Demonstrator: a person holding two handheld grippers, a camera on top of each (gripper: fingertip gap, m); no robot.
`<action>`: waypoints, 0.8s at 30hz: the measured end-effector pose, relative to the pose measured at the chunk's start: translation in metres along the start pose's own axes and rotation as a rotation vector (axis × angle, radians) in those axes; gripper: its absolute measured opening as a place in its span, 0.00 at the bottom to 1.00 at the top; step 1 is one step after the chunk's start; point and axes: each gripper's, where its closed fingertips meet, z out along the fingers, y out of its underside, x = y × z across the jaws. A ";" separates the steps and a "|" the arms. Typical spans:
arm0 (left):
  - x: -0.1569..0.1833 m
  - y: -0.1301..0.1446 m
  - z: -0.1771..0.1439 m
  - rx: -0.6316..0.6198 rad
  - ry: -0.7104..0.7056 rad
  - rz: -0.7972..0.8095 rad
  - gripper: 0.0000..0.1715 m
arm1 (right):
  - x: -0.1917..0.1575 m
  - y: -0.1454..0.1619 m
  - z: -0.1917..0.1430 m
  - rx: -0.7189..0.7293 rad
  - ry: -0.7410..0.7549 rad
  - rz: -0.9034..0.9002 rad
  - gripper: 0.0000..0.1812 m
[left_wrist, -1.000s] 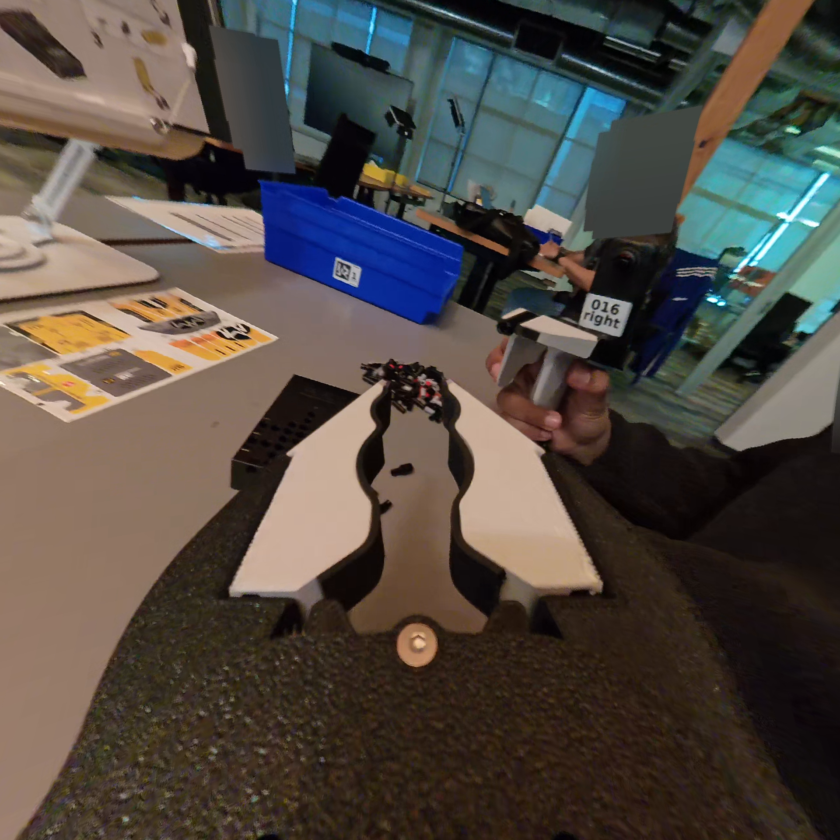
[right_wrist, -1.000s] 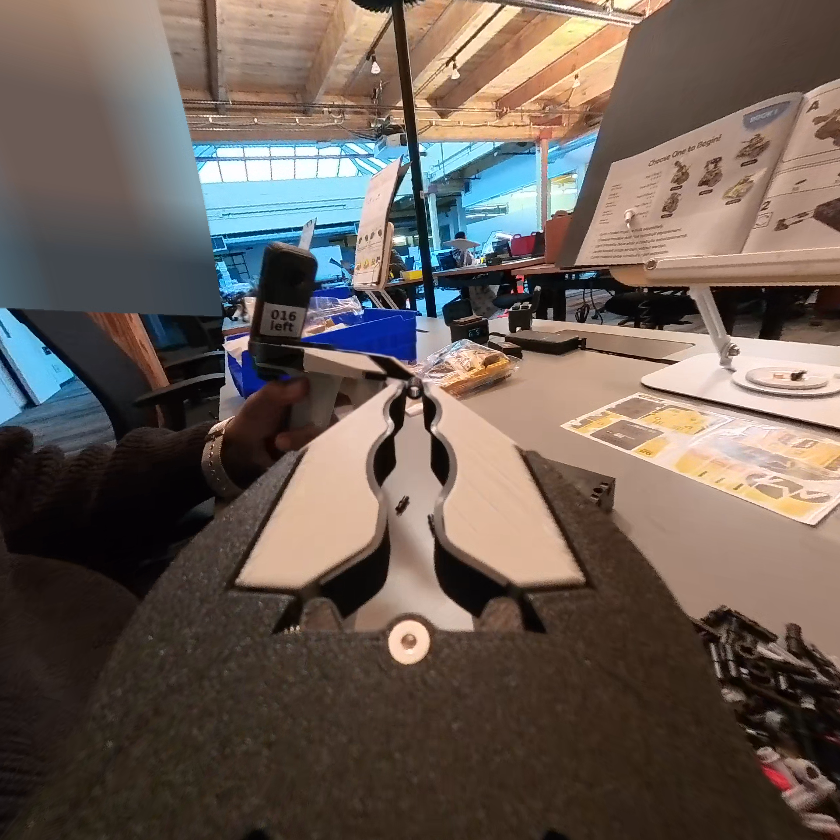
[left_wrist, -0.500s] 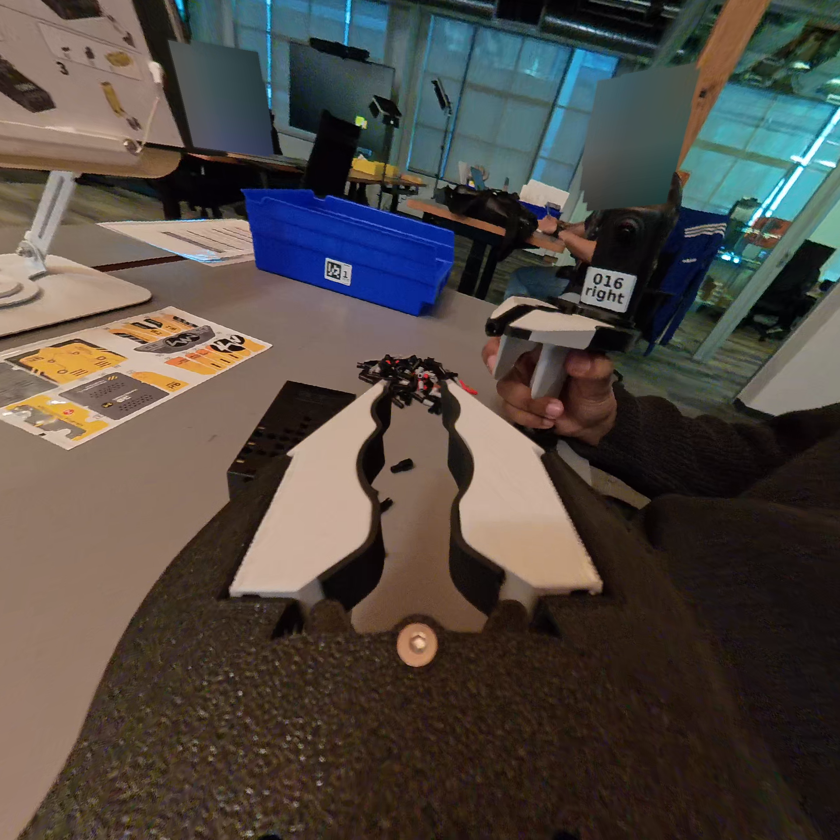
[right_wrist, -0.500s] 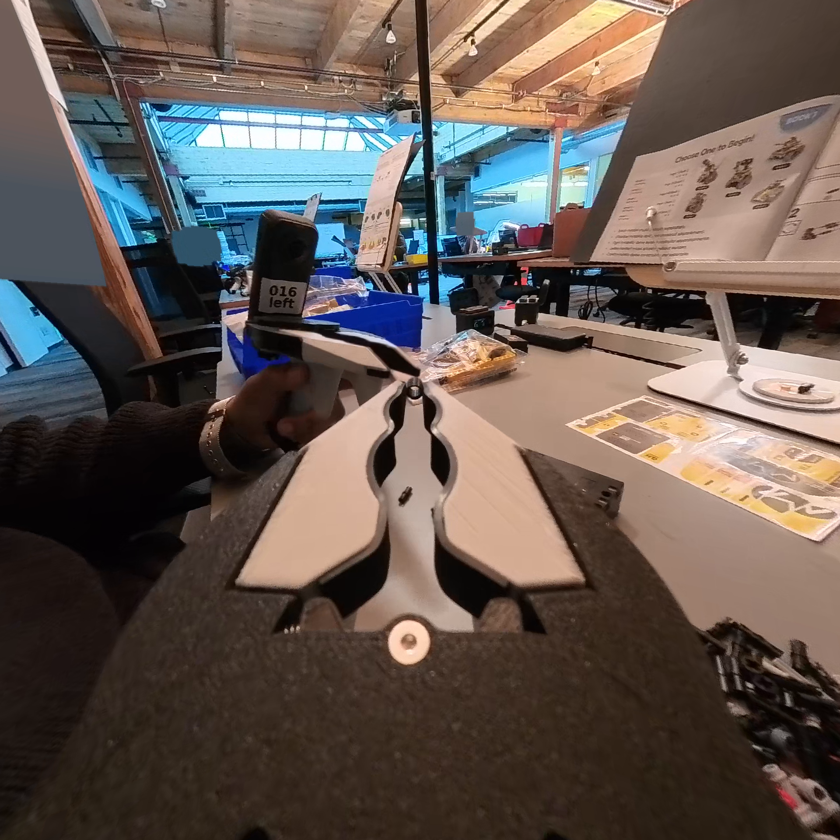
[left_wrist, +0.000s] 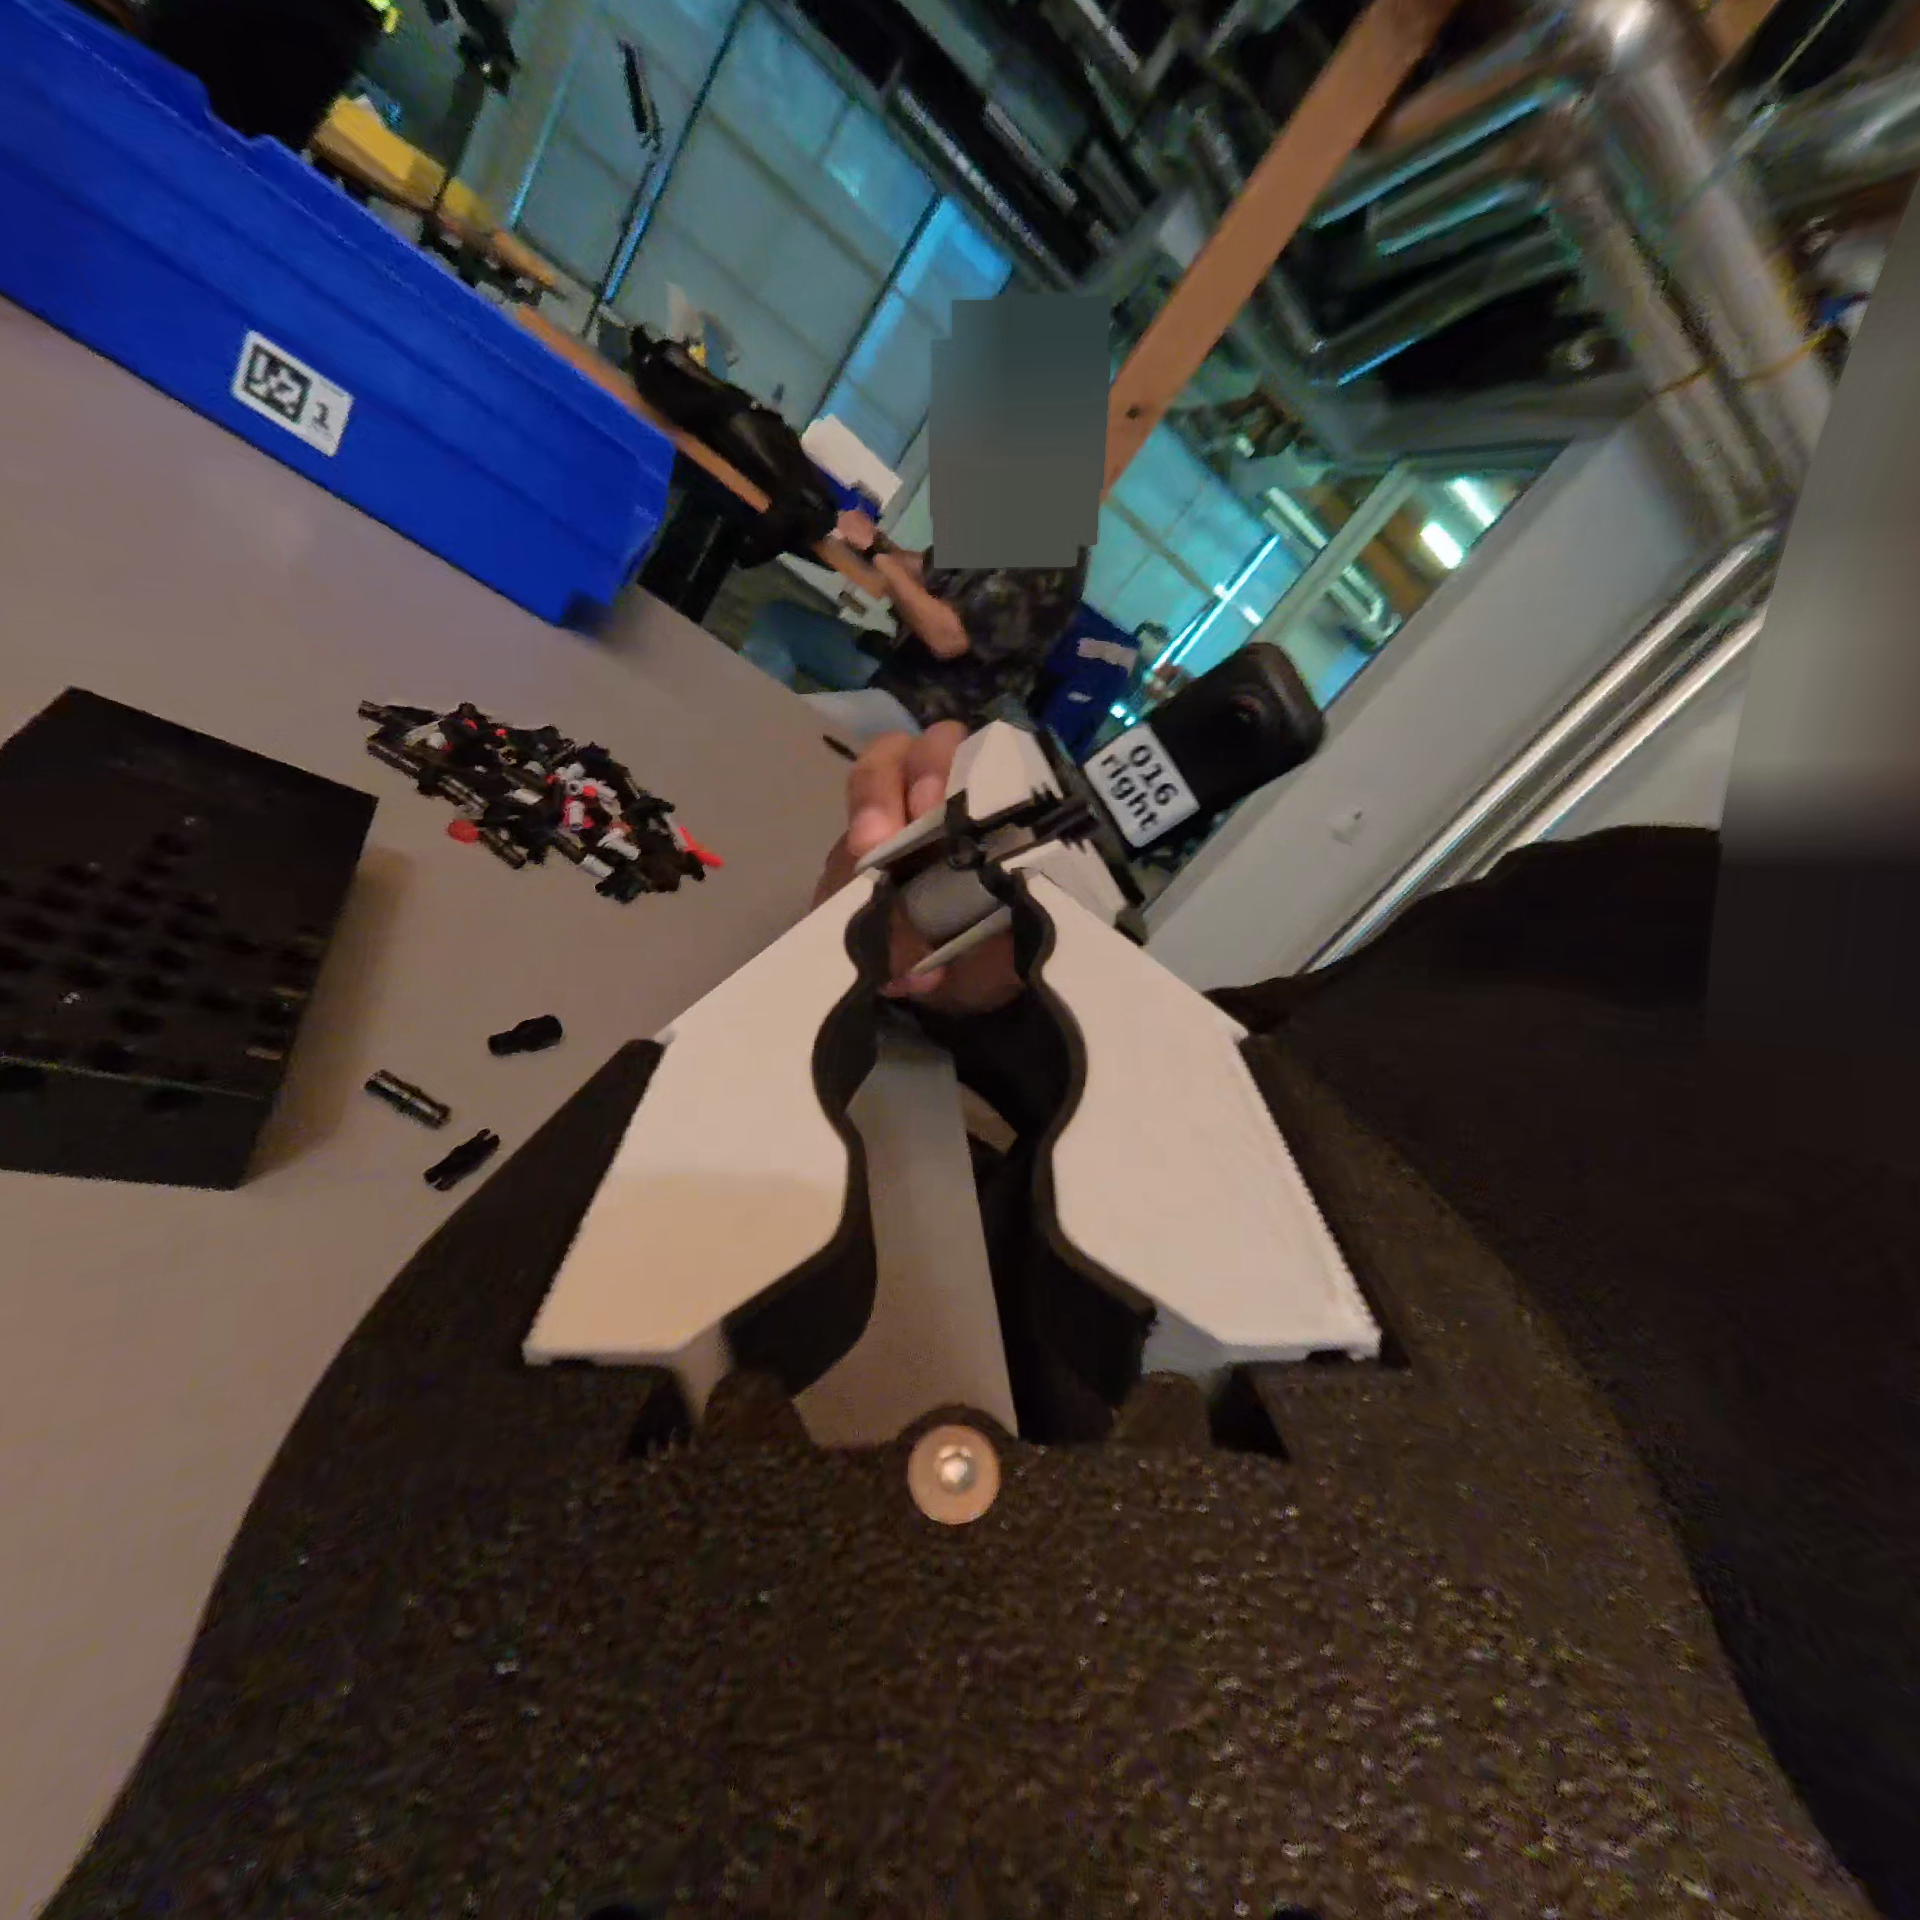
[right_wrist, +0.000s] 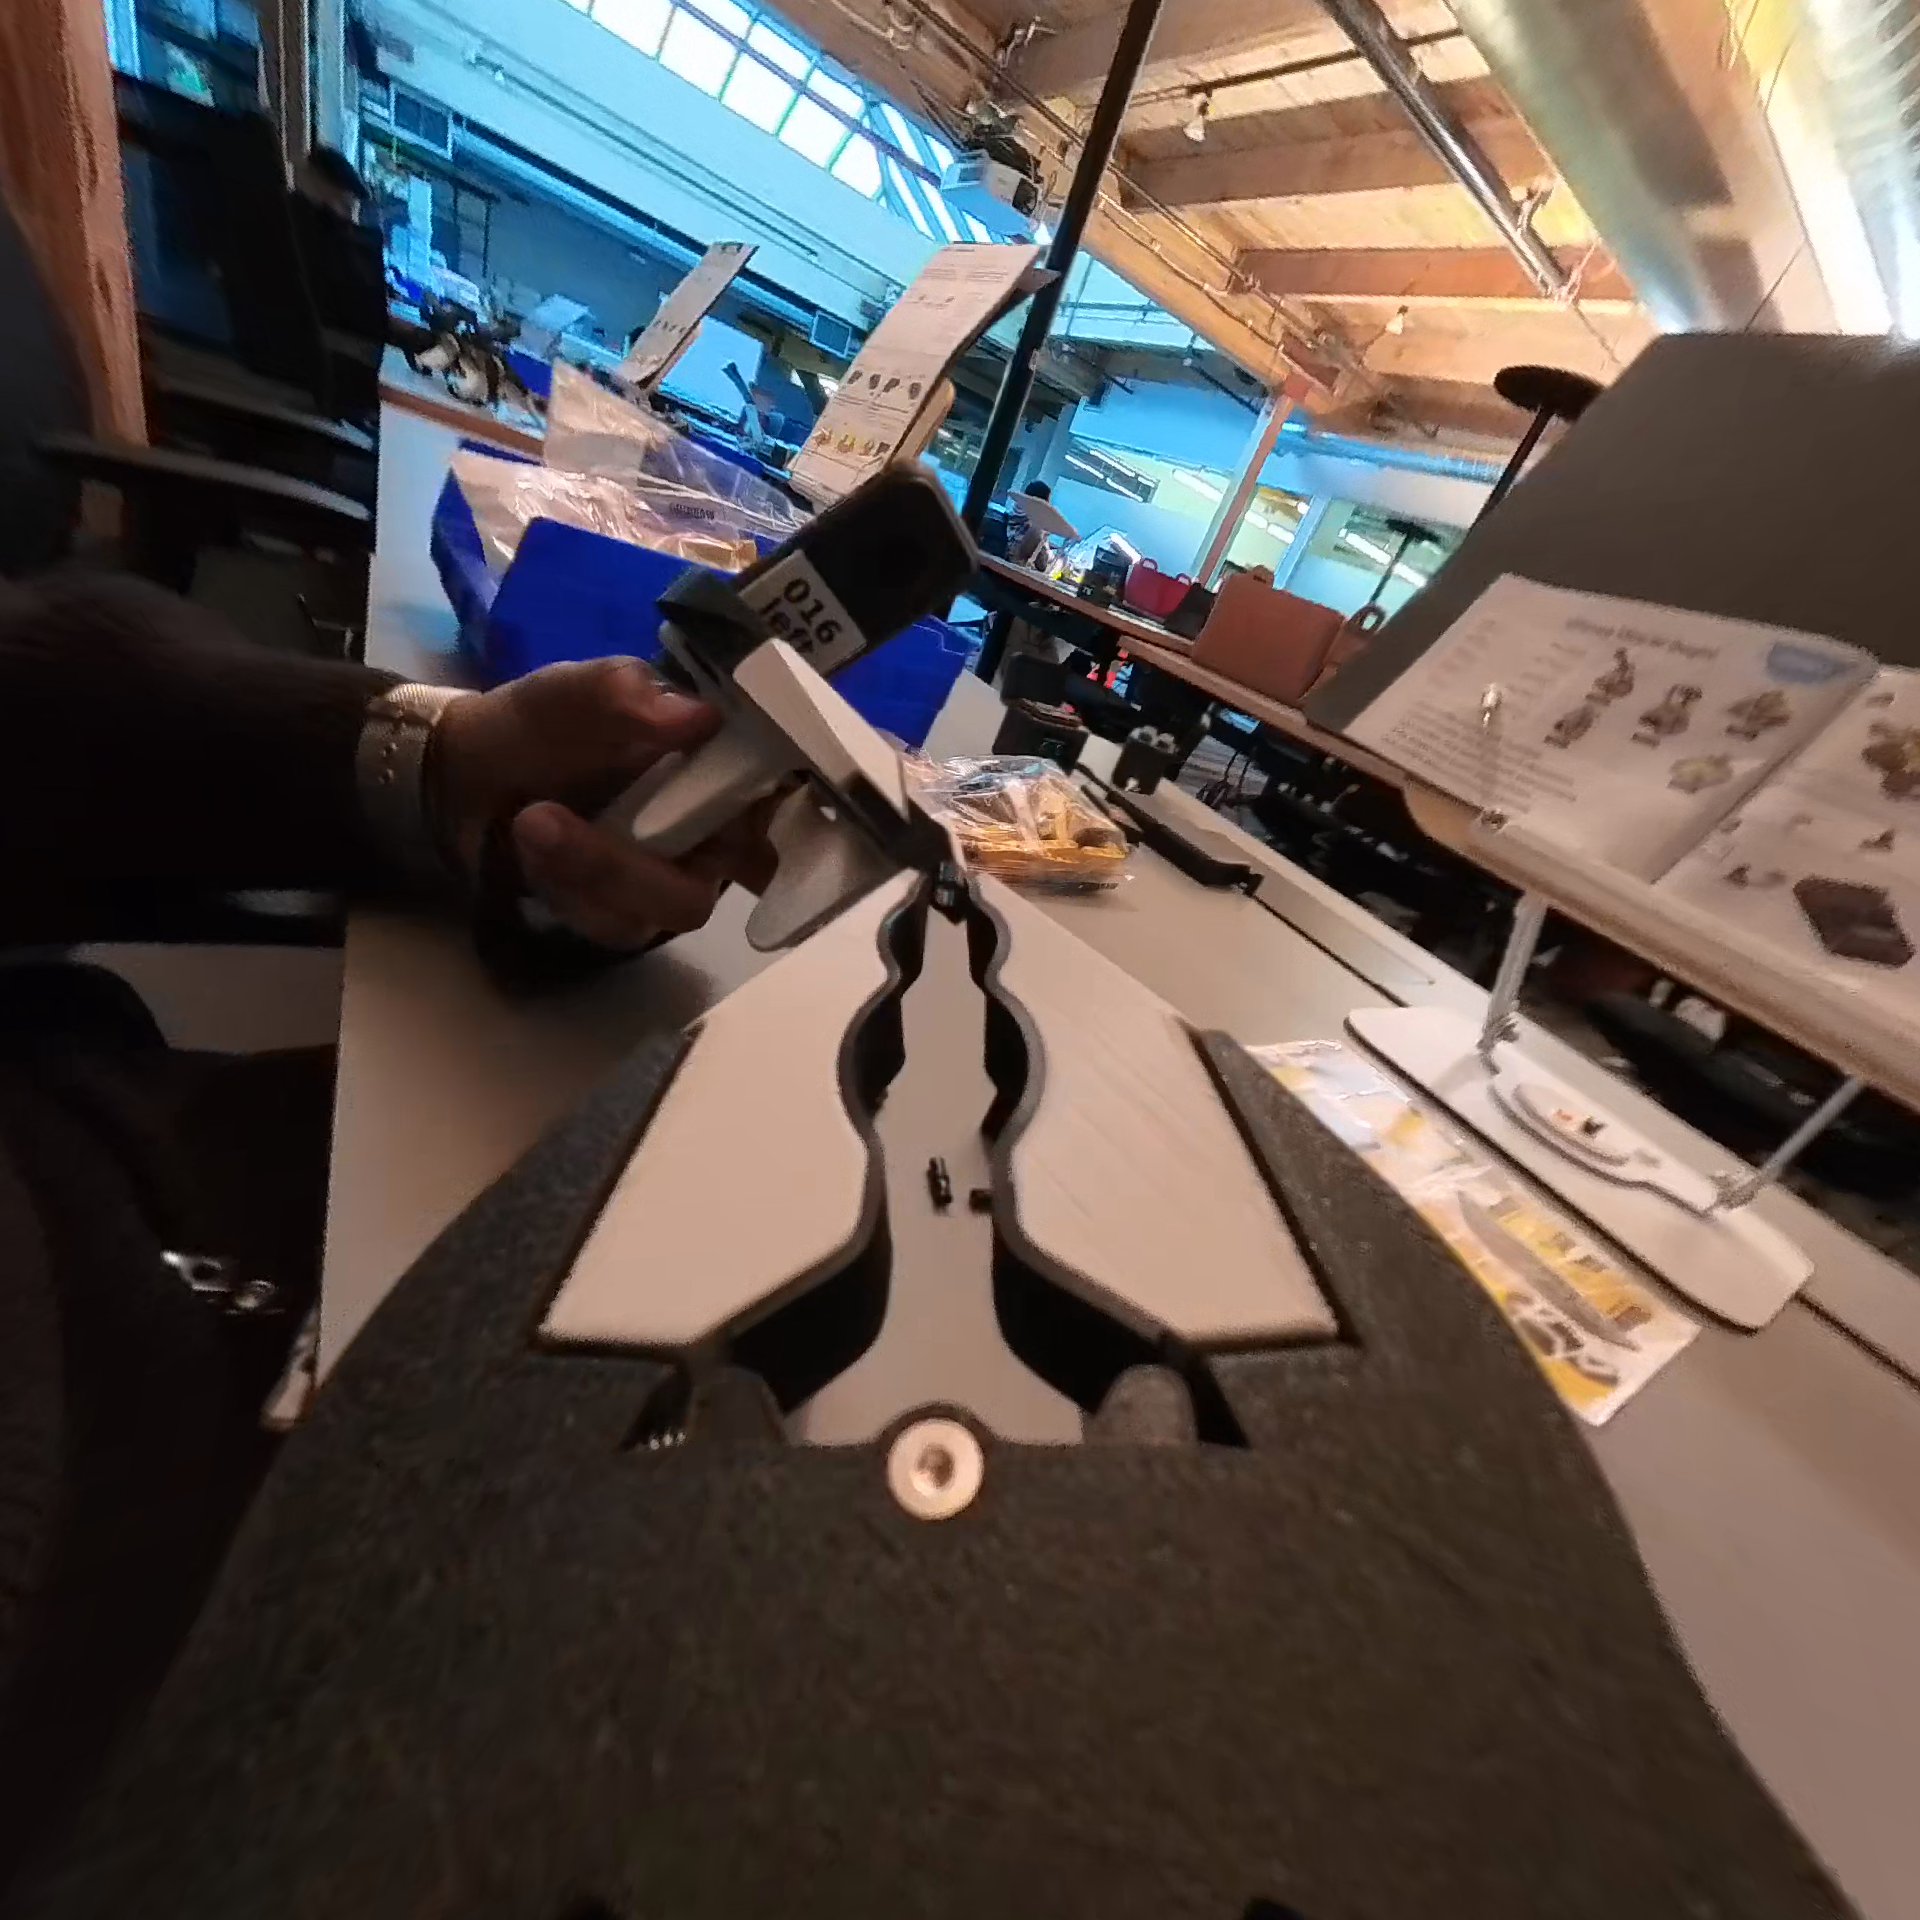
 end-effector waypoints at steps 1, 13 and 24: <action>0.001 0.003 0.002 -0.016 -0.002 0.007 0.13 | -0.002 0.000 0.001 -0.002 0.003 -0.033 0.03; 0.000 0.003 -0.002 0.007 0.005 -0.054 0.13 | -0.014 0.009 0.013 -0.056 -0.006 -0.180 0.04; 0.002 -0.002 -0.012 0.078 0.012 -0.068 0.13 | -0.016 0.007 0.016 -0.036 -0.034 -0.162 0.04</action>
